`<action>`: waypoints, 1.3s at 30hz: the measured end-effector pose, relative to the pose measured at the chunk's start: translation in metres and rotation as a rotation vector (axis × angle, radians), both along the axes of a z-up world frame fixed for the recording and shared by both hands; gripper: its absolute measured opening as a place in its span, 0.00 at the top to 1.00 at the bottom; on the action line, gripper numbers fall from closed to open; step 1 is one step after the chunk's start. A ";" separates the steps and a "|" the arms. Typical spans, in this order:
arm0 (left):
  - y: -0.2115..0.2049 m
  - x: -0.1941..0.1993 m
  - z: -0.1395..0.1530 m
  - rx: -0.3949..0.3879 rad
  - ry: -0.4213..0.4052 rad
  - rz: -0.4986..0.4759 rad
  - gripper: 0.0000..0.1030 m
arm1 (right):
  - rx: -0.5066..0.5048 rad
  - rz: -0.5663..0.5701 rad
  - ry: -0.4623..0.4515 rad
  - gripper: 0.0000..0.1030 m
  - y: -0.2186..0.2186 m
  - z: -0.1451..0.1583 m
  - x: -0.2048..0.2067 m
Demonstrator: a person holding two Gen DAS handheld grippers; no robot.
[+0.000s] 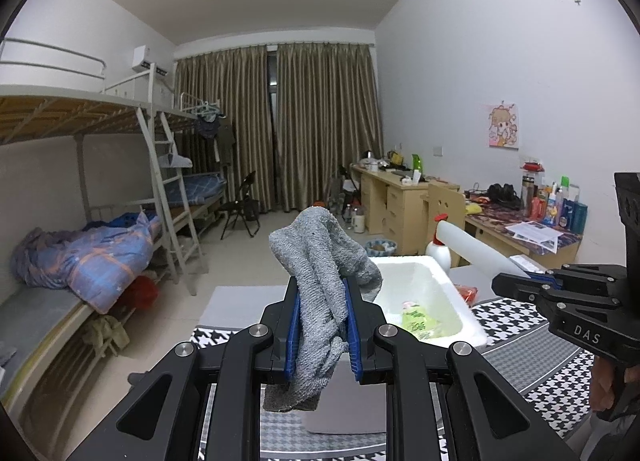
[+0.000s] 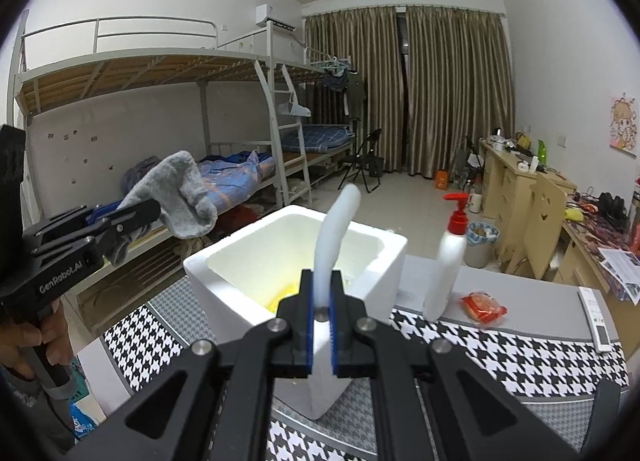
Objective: Organize soft objects
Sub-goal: 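Lower the white foam roll into the foam box with the right tool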
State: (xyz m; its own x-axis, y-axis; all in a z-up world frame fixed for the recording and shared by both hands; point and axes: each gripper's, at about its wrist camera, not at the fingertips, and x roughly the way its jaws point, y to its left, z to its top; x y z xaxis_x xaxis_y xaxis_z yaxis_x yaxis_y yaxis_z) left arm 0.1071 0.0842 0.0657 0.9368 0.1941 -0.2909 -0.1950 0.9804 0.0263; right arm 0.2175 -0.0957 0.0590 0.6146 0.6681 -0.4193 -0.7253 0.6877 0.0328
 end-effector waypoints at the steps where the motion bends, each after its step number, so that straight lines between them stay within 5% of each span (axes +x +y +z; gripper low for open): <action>1: 0.001 -0.001 -0.001 -0.001 0.000 0.003 0.80 | -0.001 0.003 0.002 0.92 0.002 -0.001 0.001; 39: 0.019 -0.005 -0.009 -0.029 0.019 0.103 0.79 | -0.052 0.040 0.082 0.89 0.064 -0.019 0.024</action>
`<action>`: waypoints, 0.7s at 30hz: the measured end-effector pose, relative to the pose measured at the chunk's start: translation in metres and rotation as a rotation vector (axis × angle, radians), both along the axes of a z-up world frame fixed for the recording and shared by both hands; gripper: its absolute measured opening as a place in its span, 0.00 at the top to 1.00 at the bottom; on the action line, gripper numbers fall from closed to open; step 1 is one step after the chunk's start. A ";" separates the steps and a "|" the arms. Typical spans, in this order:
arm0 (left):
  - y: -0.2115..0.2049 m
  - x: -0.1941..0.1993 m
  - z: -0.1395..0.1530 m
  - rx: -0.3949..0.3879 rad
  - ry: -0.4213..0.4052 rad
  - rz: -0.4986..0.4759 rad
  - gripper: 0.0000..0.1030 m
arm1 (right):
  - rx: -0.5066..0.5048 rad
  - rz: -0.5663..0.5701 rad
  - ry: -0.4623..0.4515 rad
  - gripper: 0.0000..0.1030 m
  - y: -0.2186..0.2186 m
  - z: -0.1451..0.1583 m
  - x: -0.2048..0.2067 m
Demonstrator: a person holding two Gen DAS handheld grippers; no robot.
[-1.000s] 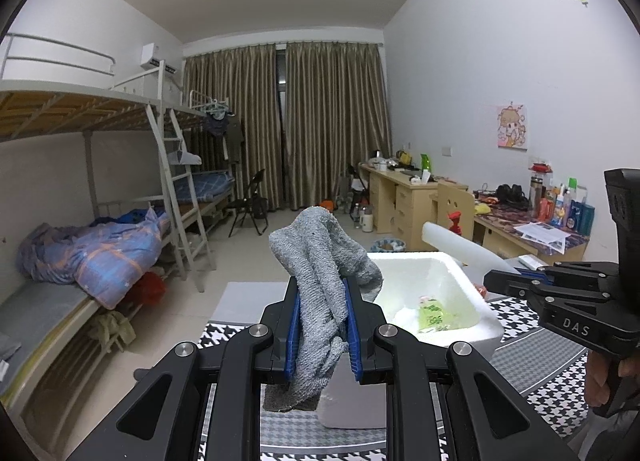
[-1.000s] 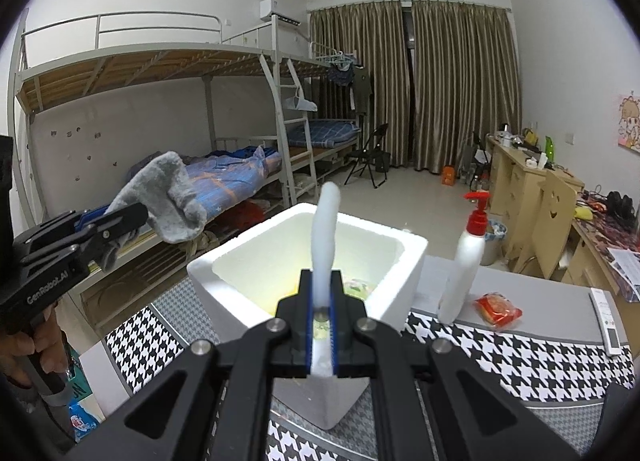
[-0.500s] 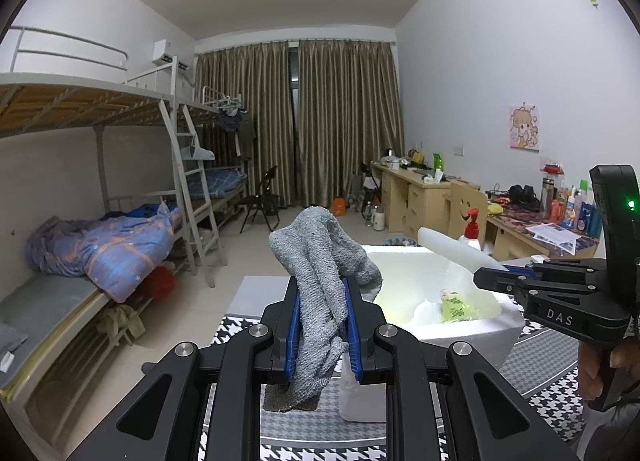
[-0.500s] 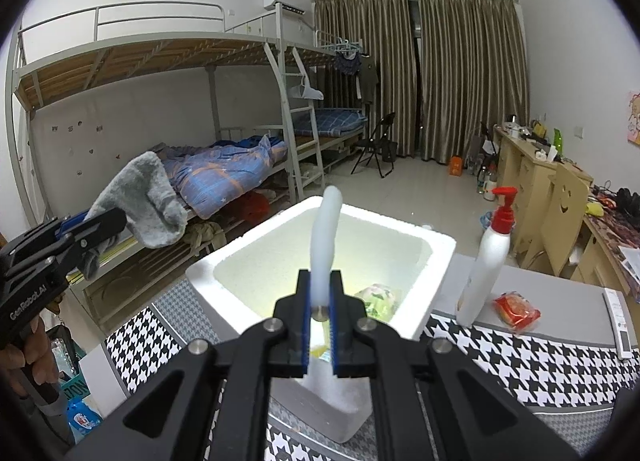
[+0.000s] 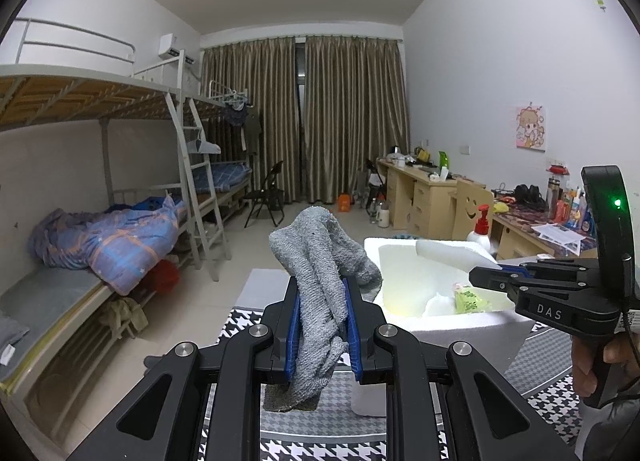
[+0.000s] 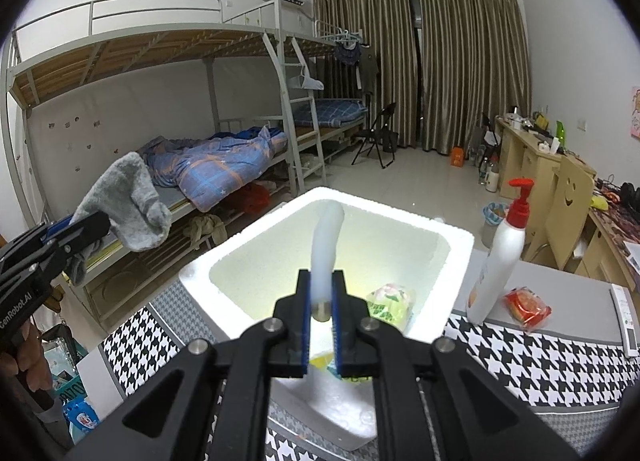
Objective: Organize soft objects
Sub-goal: 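Lower the white foam roll into the foam box with the right tool, then open the right tool to release the foam roll and withdraw it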
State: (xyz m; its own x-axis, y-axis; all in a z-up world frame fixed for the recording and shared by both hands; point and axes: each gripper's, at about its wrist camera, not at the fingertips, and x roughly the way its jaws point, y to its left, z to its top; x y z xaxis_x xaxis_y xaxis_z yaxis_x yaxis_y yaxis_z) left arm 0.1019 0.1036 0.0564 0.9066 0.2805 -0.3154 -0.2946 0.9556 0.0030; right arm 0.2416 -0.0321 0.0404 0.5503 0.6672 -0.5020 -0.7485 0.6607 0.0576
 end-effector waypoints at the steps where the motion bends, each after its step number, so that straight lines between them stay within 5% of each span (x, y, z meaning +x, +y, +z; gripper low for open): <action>1: 0.001 -0.001 0.000 0.000 0.000 0.001 0.79 | 0.002 0.001 0.001 0.89 0.000 0.000 0.000; 10: 0.006 -0.002 -0.002 -0.003 0.008 0.028 0.79 | -0.017 0.010 0.009 0.84 0.010 -0.003 0.000; 14: 0.008 -0.001 -0.003 -0.009 0.013 0.033 0.79 | -0.018 0.010 0.006 0.39 0.009 -0.005 -0.002; 21: 0.008 -0.001 -0.003 -0.010 0.012 0.031 0.79 | -0.005 0.016 -0.015 0.35 0.006 -0.002 -0.008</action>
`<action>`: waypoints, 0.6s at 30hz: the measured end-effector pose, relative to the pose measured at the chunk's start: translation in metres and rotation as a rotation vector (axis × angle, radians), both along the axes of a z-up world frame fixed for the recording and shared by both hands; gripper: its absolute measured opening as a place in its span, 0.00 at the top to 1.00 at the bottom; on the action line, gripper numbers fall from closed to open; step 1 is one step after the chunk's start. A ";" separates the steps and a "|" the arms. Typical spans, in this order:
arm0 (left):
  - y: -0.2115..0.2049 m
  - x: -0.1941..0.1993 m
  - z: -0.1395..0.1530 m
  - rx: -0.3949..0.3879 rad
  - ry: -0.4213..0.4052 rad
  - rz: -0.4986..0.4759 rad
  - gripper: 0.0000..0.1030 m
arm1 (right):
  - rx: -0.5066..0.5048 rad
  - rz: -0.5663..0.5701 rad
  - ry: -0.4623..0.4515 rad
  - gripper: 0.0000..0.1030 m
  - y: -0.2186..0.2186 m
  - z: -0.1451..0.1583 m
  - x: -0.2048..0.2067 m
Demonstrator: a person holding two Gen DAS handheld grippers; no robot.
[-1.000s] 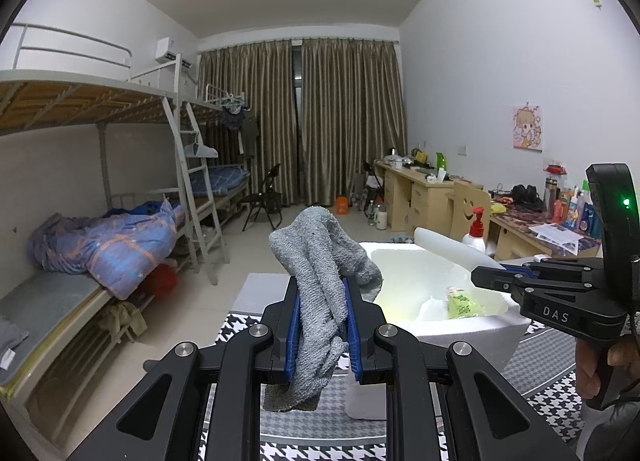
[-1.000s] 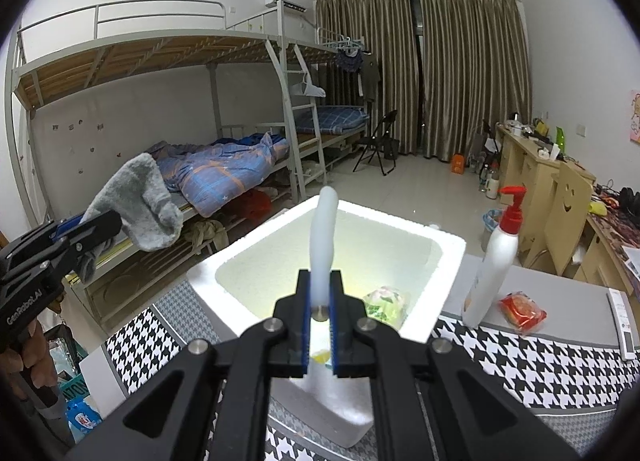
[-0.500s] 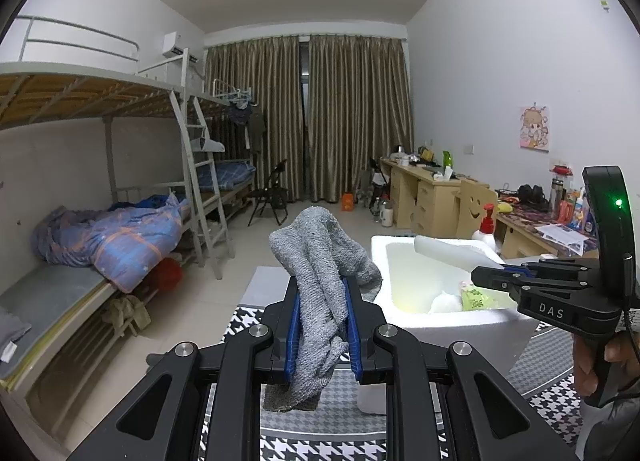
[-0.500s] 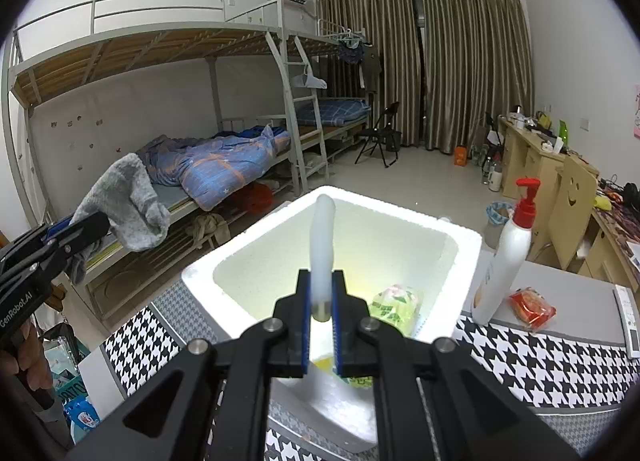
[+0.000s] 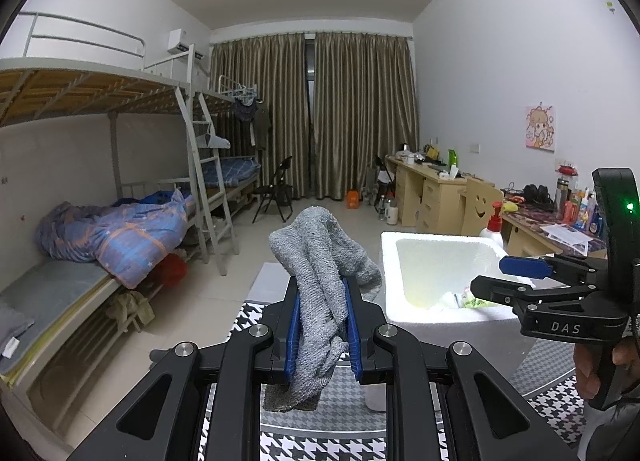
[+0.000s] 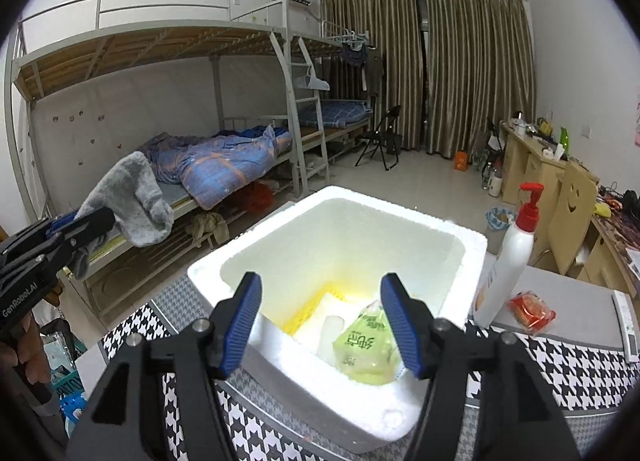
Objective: Organize soft objects
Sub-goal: 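Open the right tool to release the foam roll and withdraw it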
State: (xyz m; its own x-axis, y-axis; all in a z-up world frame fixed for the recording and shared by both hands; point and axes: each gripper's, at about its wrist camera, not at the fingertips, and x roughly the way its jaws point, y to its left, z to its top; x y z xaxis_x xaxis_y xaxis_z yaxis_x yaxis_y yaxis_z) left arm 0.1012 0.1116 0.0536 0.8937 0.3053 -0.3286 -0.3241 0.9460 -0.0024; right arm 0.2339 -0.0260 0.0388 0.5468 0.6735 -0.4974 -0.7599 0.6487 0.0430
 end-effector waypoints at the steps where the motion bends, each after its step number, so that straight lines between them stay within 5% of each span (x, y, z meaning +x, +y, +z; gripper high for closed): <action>1: 0.000 0.001 0.000 0.001 0.000 -0.001 0.79 | 0.001 -0.003 0.000 0.35 -0.001 0.000 0.000; 18: -0.002 0.004 0.006 0.014 -0.013 -0.046 0.79 | 0.051 -0.030 -0.031 0.08 -0.024 0.011 -0.007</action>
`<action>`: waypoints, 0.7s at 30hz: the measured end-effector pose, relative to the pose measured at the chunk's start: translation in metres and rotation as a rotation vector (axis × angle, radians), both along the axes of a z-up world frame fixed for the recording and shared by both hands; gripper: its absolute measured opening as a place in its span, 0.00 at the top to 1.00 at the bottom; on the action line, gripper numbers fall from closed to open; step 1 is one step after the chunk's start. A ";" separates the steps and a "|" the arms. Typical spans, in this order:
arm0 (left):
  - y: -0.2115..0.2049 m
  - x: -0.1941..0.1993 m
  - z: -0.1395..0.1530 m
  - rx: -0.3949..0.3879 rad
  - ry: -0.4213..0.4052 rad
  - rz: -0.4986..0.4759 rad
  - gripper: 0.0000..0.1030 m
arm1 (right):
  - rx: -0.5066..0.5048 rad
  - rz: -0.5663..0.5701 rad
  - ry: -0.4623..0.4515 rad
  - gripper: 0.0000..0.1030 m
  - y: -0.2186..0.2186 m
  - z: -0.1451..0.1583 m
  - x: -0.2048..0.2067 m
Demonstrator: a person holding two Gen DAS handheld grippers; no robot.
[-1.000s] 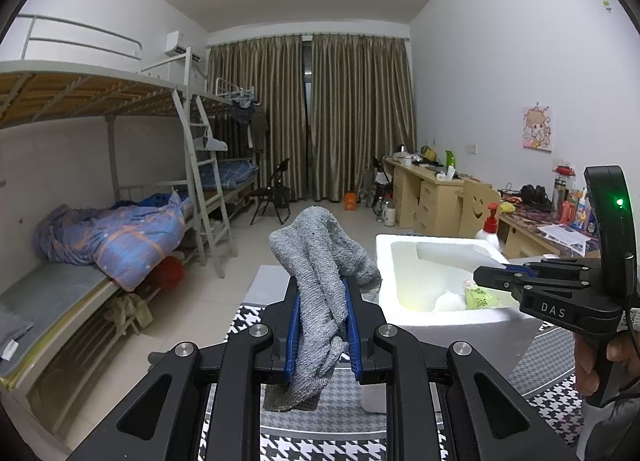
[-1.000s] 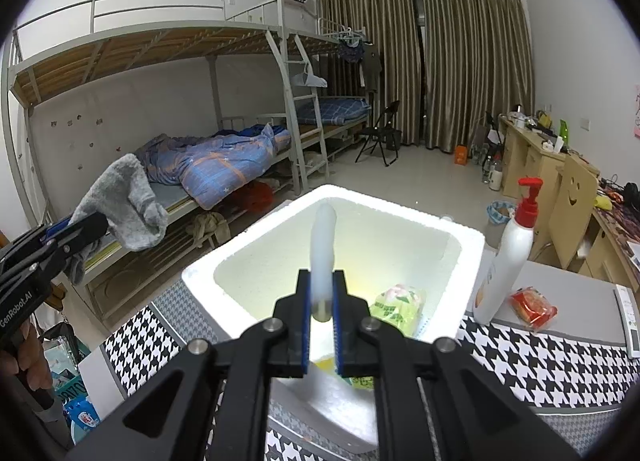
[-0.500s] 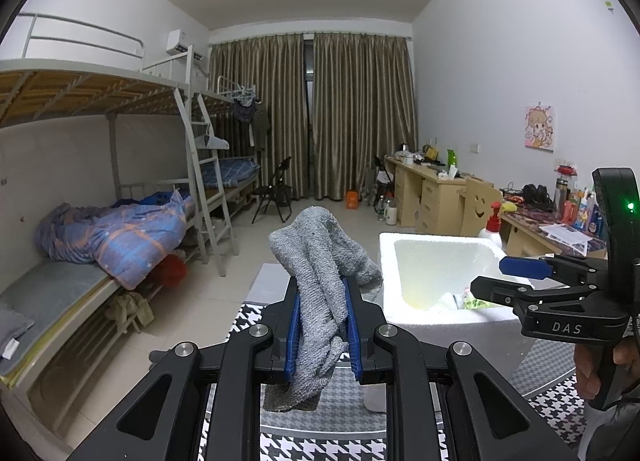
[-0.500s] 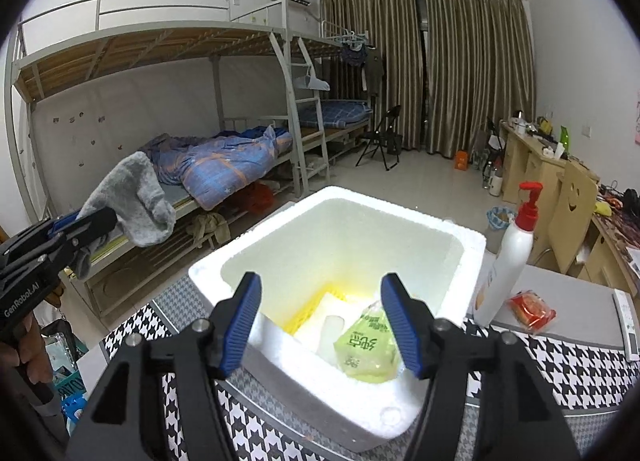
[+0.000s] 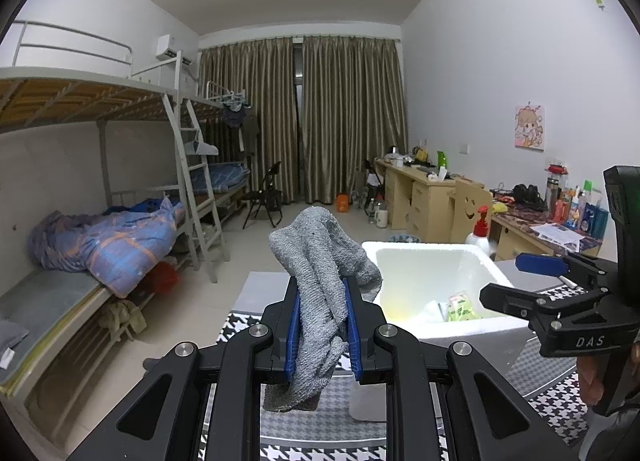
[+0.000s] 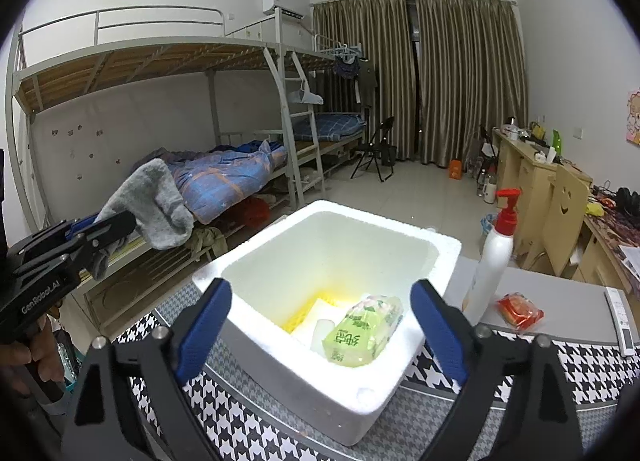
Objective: Organize soft objects
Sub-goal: 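Open the right tool to release the foam roll and withdraw it, then move the grey sock over the foam box and open the left tool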
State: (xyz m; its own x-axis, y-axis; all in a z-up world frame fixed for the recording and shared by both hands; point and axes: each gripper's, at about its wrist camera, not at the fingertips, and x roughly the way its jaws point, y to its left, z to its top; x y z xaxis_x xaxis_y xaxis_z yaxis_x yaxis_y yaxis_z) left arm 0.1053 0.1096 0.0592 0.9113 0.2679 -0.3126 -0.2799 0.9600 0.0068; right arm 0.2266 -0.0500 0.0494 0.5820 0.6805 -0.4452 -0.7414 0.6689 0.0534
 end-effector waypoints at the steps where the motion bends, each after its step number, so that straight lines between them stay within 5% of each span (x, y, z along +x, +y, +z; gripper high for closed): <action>1: 0.000 0.001 0.000 0.001 0.000 -0.004 0.79 | 0.000 -0.002 0.000 0.07 -0.001 0.000 0.000; 21: -0.019 0.020 0.006 0.016 0.002 -0.087 0.79 | 0.004 -0.072 -0.029 0.07 -0.033 0.003 0.001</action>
State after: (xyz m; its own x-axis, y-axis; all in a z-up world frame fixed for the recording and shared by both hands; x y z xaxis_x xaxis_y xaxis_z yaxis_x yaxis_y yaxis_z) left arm 0.1253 0.0909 0.0653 0.9307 0.1928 -0.3109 -0.1956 0.9804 0.0226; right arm 0.2280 -0.0829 0.0524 0.6419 0.6380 -0.4253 -0.6926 0.7205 0.0355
